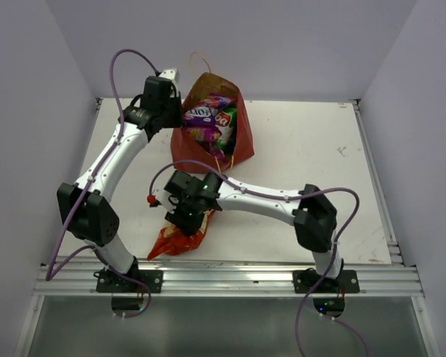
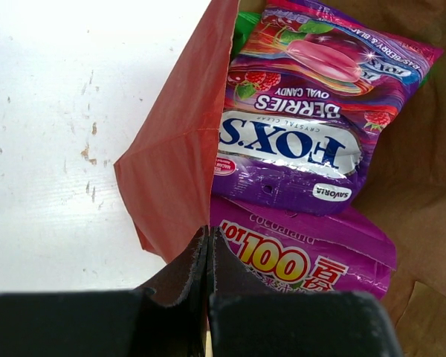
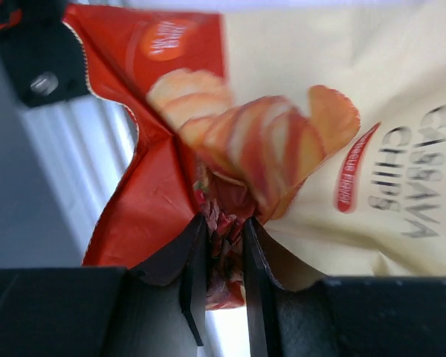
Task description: Place the snacks into the paper bag
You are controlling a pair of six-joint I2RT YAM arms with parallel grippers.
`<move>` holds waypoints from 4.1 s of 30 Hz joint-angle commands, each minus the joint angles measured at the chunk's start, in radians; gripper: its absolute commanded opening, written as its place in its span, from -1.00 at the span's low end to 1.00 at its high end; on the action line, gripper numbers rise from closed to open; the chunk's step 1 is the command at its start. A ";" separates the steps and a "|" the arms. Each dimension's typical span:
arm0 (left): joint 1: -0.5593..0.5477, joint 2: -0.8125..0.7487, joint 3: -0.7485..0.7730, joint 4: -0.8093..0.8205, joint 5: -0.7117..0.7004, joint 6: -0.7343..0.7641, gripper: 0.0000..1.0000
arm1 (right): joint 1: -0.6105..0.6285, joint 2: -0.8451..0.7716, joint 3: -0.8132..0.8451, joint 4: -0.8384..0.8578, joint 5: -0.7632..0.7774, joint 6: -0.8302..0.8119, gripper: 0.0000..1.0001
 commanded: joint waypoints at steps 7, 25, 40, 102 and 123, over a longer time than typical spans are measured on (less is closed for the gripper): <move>0.050 -0.037 0.082 0.134 -0.024 0.014 -1.00 | -0.010 -0.334 0.543 -0.547 0.210 0.117 -1.00; 0.052 -0.061 0.008 0.174 -0.029 -0.060 -1.00 | -0.311 -0.483 0.267 0.469 0.275 0.183 -1.00; 0.029 -0.142 -0.049 0.181 -0.078 -0.107 -1.00 | -0.381 -0.430 -0.005 0.964 0.280 0.635 -1.00; 0.018 -0.305 -0.196 0.212 0.000 -0.104 -1.00 | -0.220 0.119 0.355 0.183 0.924 0.237 -1.00; 0.018 -0.254 -0.203 0.223 -0.010 -0.104 -1.00 | -0.308 -0.087 0.548 0.143 0.907 0.094 0.58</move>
